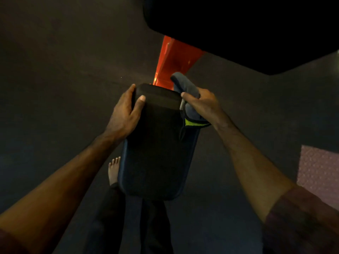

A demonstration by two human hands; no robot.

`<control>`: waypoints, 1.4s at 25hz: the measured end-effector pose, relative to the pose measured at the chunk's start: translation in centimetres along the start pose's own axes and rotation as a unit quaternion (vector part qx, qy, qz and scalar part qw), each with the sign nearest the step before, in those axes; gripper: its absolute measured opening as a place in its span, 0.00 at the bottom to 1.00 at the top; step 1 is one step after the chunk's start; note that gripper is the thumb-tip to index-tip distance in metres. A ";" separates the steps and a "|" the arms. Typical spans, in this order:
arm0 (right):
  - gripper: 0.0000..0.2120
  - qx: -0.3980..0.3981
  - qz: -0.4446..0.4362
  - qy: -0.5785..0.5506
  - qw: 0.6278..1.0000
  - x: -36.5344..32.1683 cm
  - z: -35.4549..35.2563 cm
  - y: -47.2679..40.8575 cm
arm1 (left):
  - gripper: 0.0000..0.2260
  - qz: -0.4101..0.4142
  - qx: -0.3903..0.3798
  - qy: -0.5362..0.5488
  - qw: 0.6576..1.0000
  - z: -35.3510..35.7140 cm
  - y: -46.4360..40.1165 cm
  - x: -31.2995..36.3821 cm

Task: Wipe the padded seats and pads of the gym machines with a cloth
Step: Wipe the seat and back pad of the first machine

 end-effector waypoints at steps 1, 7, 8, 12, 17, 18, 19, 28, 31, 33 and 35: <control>0.18 0.037 0.027 -0.051 0.998 2.0 -0.1 1.7 | 0.32 0.006 -0.009 -0.011 1.000 0.2 0.0 0.3; 0.10 0.082 0.106 -0.213 0.968 5.2 0.3 4.8 | 0.31 -0.002 -0.060 -0.012 0.998 0.6 0.5 0.4; 0.09 0.077 0.096 -0.251 0.960 5.5 0.3 5.1 | 0.31 -0.007 -0.070 -0.002 0.998 0.7 0.6 0.2; 0.07 0.067 0.202 -0.348 0.913 10.1 6.6 16.0 | 0.31 -0.009 -0.069 -0.005 0.998 0.4 2.3 0.0; 0.06 0.053 0.248 -0.462 0.850 10.9 9.2 16.4 | 0.29 -0.005 -0.064 -0.001 0.998 0.8 4.0 -1.2; 0.06 0.053 0.234 -0.473 0.848 10.6 9.1 15.6 | 0.29 0.004 -0.062 -0.002 0.998 0.6 4.1 -1.2; 0.07 0.062 0.227 -0.477 0.847 10.7 9.4 15.9 | 0.29 0.013 -0.059 -0.004 0.998 0.4 4.3 -1.3; 0.03 0.073 0.182 -0.466 0.863 9.1 8.6 18.7 | 0.28 -0.014 -0.083 -0.022 0.996 -0.5 8.5 -3.4; 0.06 0.101 0.186 -0.465 0.860 9.9 10.9 21.2 | 0.28 -0.035 -0.100 -0.014 0.994 -0.8 9.2 -3.6; 0.08 0.062 0.212 -0.460 0.860 10.2 14.1 25.4 | 0.27 -0.053 -0.104 -0.021 0.993 -0.8 9.9 -3.6; 0.09 0.057 0.207 -0.442 0.871 10.2 14.4 26.4 | 0.27 -0.058 -0.106 -0.019 0.992 -0.9 10.6 -3.2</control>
Point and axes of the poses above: each hand's wrist, its own y-axis away from the middle knuckle, its own z-axis out of the palm, x = y × z, the point moved 9 cm from there along -y, towards the middle knuckle, and after that the axes turned 10 degrees about y, right-handed, at the moved point
